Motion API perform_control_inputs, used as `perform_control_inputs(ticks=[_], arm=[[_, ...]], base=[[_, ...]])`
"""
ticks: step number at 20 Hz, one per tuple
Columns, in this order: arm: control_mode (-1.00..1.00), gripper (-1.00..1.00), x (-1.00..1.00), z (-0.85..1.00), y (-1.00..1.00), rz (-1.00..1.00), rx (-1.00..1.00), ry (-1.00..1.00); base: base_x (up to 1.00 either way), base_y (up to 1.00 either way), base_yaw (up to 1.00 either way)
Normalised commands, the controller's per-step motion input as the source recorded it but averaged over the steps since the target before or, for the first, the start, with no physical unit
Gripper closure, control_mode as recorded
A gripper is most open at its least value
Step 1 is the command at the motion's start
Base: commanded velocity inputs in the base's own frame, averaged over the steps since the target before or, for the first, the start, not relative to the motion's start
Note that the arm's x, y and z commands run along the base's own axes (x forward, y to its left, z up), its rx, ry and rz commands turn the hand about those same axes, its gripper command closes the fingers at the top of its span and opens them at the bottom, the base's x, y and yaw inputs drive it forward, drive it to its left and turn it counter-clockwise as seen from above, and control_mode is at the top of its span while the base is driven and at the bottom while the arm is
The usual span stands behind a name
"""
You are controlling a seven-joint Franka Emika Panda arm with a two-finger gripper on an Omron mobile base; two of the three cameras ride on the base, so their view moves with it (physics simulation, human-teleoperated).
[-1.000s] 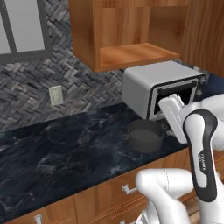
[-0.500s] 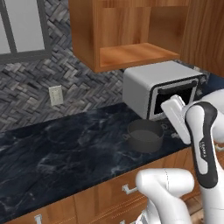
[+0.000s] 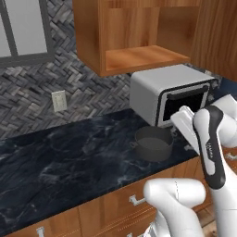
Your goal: Pick the kettle from the cabinet and place it on a stove burner. Then pick the pot from the counter and place it on another stove burner. Finally, turn both burners on.
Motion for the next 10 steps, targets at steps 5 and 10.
perform_control_inputs(ticks=[5,10], arm=[[-1.0,-1.0,0.2,-0.26,-0.1,-0.01,-0.07,0.04],[-1.0,-1.0,0.25,-0.21,-0.08,-0.03,-0.07,0.01]], base=[[0.0,0.0,0.0],[0.0,0.0,0.0]])
